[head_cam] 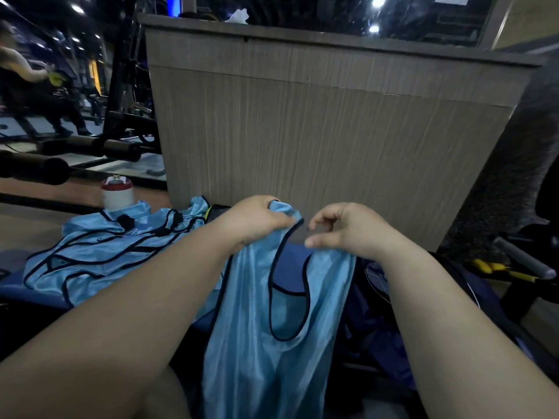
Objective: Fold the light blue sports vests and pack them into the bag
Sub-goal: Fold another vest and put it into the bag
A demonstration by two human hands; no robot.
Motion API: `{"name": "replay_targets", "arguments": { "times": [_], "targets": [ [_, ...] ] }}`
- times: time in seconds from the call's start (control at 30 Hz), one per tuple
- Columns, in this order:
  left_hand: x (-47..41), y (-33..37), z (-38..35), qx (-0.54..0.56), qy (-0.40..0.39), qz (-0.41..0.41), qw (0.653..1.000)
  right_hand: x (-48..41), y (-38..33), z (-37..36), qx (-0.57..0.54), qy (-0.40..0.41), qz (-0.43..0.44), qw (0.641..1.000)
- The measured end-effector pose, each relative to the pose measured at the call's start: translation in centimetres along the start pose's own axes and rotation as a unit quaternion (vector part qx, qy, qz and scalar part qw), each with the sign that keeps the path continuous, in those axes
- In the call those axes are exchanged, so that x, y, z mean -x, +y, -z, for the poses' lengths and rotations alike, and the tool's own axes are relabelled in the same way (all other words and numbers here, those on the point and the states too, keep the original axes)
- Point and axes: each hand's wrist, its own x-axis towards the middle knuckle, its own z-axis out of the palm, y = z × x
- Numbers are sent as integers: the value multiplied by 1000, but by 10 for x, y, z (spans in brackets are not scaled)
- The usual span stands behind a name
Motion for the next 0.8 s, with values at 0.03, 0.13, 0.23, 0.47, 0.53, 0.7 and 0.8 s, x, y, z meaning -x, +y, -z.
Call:
{"name": "replay_targets", "arguments": {
  "times": [0.03, 0.13, 0.23, 0.47, 0.53, 0.7, 0.8],
  "targets": [
    [-1, -1, 2, 6, 14, 5, 1000, -1, 2, 1, 43, -53, -41, 997],
    [-2, -6, 7, 15, 50, 18, 998, -11, 10, -4, 222, -189, -177, 940],
    [-9, -13, 13, 34, 101, 30, 994, -17, 23, -11, 322, -216, -239, 891],
    [-14, -32, 44, -38, 208, 72, 975, -17, 68, -13, 175, 91, -241, 950],
    [-17, -41, 57, -42, 228, 78, 970, -14, 77, -10, 124, 182, -236, 947],
    [-18, -61, 86, -34, 254, 99, 961, -5, 92, -6, -23, 247, -233, 940],
    [-19, -73, 95, -27, 274, 97, 956, -2, 98, -7, -76, 241, -224, 941]
  ]
}}
